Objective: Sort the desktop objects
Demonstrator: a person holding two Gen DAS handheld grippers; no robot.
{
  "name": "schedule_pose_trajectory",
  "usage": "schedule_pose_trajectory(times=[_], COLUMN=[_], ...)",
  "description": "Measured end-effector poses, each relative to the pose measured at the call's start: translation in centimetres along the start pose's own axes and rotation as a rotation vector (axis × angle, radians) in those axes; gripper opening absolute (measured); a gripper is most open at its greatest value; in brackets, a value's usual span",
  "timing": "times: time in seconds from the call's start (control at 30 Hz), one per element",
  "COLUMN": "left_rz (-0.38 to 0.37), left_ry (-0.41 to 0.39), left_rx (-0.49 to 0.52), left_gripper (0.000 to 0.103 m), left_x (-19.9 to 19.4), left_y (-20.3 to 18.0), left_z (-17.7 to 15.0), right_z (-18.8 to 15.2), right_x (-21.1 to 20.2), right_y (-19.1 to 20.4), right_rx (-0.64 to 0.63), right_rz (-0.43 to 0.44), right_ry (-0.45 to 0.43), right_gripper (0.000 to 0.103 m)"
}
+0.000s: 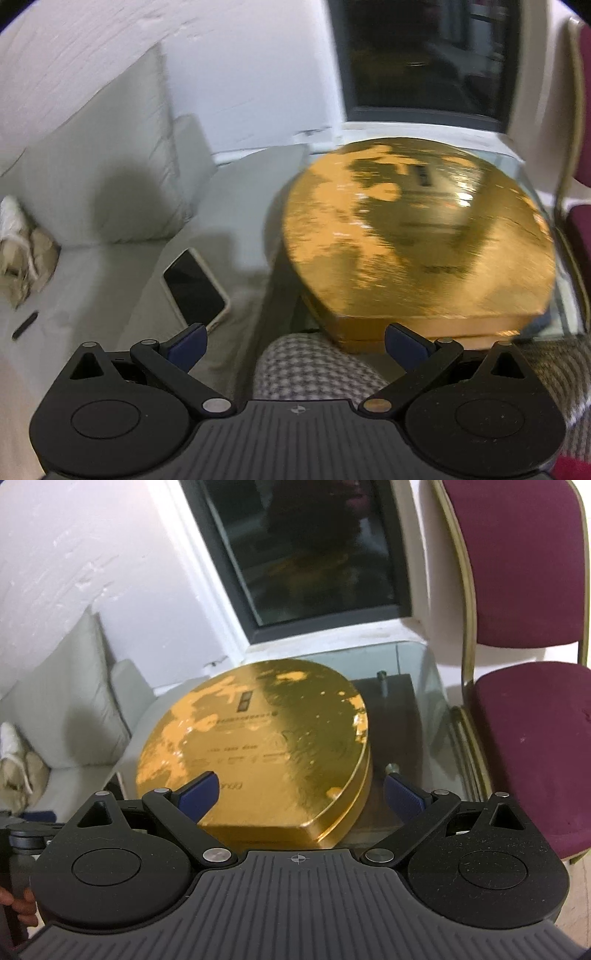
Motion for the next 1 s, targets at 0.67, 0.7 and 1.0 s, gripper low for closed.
schedule_pose_trajectory(times=[0.67, 0.7, 1.0], left_rz=[0.048, 0.051, 0.107], left_ry=[0.097, 0.104, 0.124], left_rx=[-0.048, -0.046, -0.094], left_gripper=[0.102, 0.102, 0.103], left_x=[6.6, 7.0, 9.7], left_y=[1.5, 1.5, 3.3], left_z=[1.6, 1.6, 1.8], right_z=[0.6, 0.2, -1.6], right_x=[7.3, 7.7, 10.1], right_y=[3.3, 3.7, 4.9], right_rx=[-0.145, -0.159, -0.18], right_rz=[0.045, 0.052, 0.071], right_ry=[0.116, 0.131, 0.214], right_gripper=[0.02, 0.02, 0.025])
Point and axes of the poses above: each gripper's, at about its wrist camera, not at the fingertips, and x roughly the way its jaws point, y to its left, z to its top, the point moved 9 cm from there along x, roughly the way its jaws point, and after that the axes turned 7 degrees about -z, right-handed, at the moved point
